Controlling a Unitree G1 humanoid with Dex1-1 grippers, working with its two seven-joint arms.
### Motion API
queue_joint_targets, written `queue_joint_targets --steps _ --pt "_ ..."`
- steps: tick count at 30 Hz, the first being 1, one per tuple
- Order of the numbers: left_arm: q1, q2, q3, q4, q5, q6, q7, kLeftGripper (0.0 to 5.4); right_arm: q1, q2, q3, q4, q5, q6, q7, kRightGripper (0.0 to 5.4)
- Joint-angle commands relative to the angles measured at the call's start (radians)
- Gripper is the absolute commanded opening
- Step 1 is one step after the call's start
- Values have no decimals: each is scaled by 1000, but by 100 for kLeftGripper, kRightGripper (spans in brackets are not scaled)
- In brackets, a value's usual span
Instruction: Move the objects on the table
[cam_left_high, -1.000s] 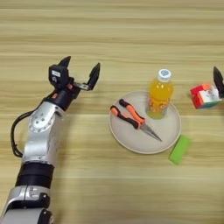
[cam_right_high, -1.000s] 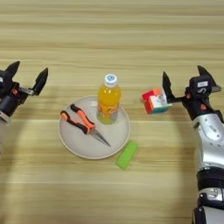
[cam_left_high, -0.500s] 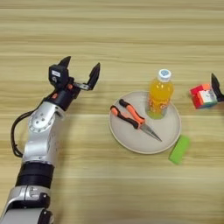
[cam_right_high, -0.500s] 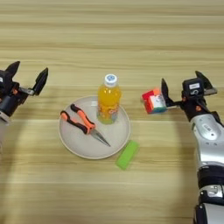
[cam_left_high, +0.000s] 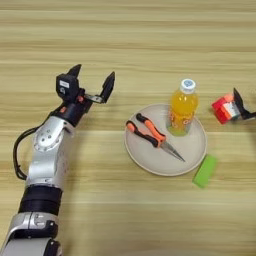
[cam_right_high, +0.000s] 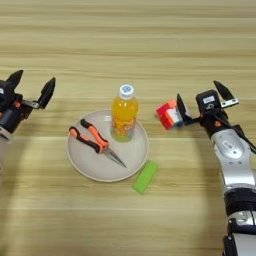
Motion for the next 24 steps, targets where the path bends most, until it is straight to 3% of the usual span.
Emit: queue_joint_targets --steps 1,12,24 --pt "-8 3 1 -8 6 -2 -1 540 -4 -17 14 -13 -21 13 -5 538" --pt "-7 1 1 -15 7 0 1 540 4 -49 105 -40 -121 -20 20 538" --pt "-9 0 3 -18 6 0 4 540 -22 -111 238 -42 -287 -102 4 538"
